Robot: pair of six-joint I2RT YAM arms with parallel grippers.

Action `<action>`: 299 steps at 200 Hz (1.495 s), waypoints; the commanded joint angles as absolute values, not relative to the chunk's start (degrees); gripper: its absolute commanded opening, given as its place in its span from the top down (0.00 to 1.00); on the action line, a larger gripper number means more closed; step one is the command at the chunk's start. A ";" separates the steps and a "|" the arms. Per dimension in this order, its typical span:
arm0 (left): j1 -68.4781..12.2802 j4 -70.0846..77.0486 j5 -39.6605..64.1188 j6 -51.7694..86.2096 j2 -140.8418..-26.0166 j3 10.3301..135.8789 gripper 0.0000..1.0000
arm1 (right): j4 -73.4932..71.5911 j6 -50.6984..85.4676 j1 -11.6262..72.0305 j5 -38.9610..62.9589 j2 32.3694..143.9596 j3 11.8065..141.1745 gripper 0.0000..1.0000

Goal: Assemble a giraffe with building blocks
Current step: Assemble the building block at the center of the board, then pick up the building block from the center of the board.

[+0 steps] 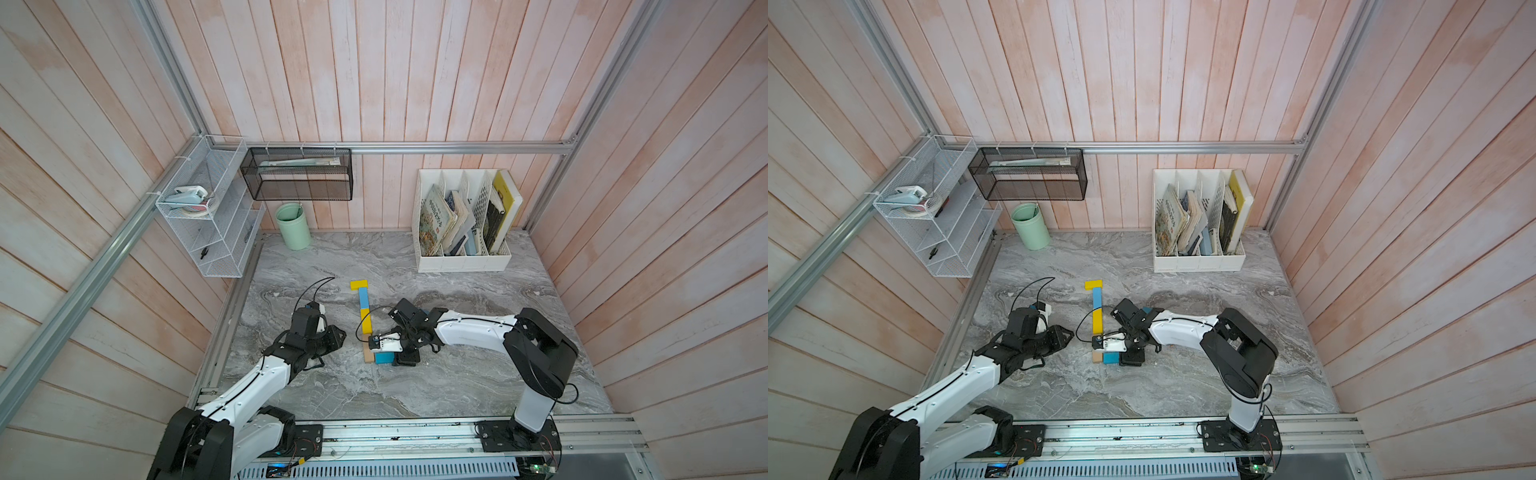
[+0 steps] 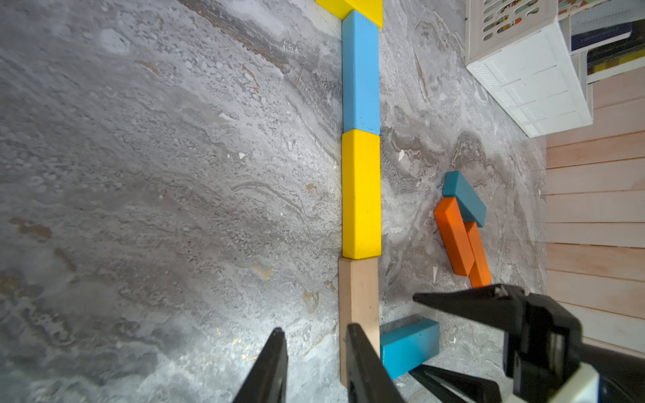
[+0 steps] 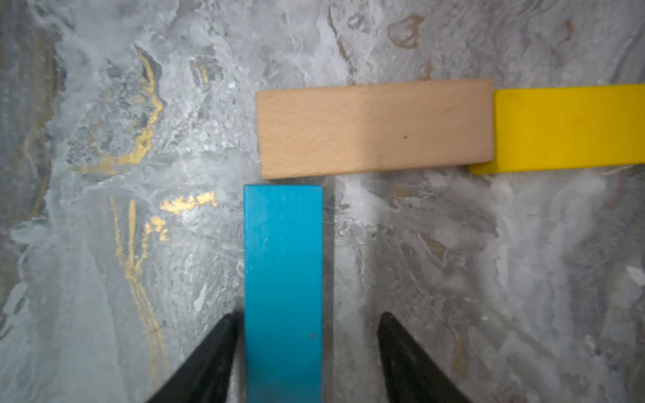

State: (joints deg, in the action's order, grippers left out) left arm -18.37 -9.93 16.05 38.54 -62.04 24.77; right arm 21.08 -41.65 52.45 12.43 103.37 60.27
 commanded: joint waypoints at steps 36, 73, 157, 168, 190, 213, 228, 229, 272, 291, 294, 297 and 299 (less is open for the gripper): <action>-18.00 -10.52 16.20 37.44 -61.61 26.16 0.67 | 24.17 -41.36 52.40 6.82 103.65 57.95 0.02; -17.95 -10.63 16.25 37.27 -61.39 26.04 0.67 | 25.70 -34.80 51.71 5.51 93.07 56.52 0.02; -17.63 -7.65 17.80 38.58 -61.97 24.52 0.67 | 24.92 9.99 38.00 -2.74 76.96 54.66 0.02; -17.67 -7.57 17.98 38.74 -61.73 24.52 0.67 | 26.76 7.71 38.07 -3.48 80.19 55.91 0.02; -17.61 -7.55 18.09 38.72 -61.38 24.30 0.67 | 27.92 7.96 37.90 -5.32 86.15 58.67 0.25; -17.62 -7.34 18.19 38.75 -61.44 23.92 0.67 | 27.53 6.90 36.63 -6.44 92.44 63.19 0.48; -17.66 -6.78 18.47 39.02 -61.44 23.47 0.67 | 27.96 5.37 35.40 -6.55 97.01 66.43 0.48; -17.66 -6.73 18.51 39.02 -61.44 23.42 0.67 | 28.08 5.28 35.37 -6.52 97.33 66.62 0.48; -17.67 -7.43 18.51 38.59 -60.89 23.42 0.67 | 31.72 0.97 34.63 -5.19 106.28 71.94 0.39; -17.67 -7.22 18.44 38.50 -61.03 23.12 0.67 | 34.19 0.94 34.56 -2.96 108.22 73.81 0.39; -17.67 -7.20 18.50 38.50 -61.09 23.12 0.67 | 34.38 0.97 34.60 -2.61 108.27 73.94 0.40; -17.67 -7.21 18.51 38.50 -61.16 23.12 0.67 | 34.52 1.09 34.69 -2.44 108.29 74.06 0.40; -17.67 -7.21 18.54 38.50 -61.24 23.16 0.67 | 34.62 1.24 34.69 -2.39 108.28 74.04 0.40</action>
